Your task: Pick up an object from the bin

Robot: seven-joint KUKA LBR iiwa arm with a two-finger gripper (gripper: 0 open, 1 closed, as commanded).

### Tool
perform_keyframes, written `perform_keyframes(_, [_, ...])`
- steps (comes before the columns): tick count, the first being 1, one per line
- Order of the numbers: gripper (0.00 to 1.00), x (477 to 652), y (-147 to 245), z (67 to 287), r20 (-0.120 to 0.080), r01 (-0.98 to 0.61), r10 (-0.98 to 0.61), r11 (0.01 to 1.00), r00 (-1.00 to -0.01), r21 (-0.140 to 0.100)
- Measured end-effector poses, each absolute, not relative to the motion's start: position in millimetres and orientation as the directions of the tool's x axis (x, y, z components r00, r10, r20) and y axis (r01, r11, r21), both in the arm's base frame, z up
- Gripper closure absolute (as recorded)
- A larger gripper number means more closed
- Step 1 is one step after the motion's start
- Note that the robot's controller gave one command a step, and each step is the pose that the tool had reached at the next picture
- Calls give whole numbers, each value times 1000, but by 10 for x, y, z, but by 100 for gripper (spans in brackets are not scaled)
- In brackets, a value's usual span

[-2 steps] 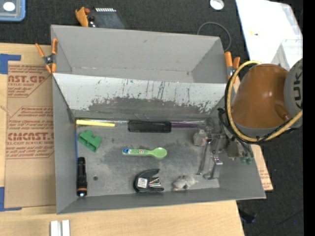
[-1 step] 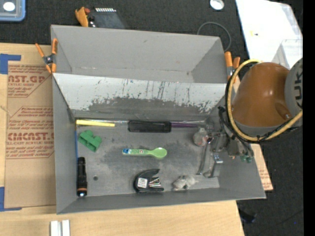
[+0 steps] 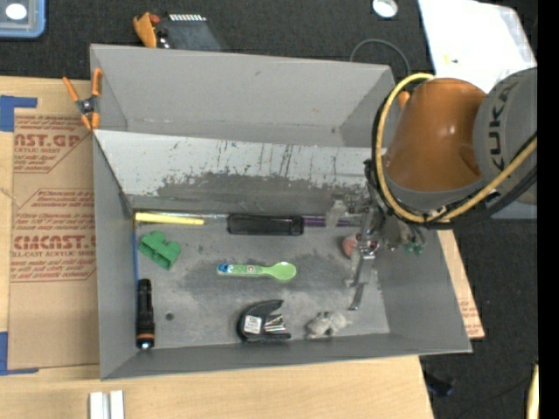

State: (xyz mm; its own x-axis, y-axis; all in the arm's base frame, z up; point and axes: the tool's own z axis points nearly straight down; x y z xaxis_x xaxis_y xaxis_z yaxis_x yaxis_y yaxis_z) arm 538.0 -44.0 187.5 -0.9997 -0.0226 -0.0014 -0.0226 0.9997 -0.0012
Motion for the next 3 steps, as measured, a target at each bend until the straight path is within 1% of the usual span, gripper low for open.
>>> perform_keyframes(1, [0,5329,-139,1182,-2,-90,-90,996,-996,-2])
perform_keyframes(2, [0,5419,192,958,-3,-180,-180,984,-984,-6])
perform_keyframes(3, [100,5029,-159,1475,0,-122,-122,992,-992,-5])
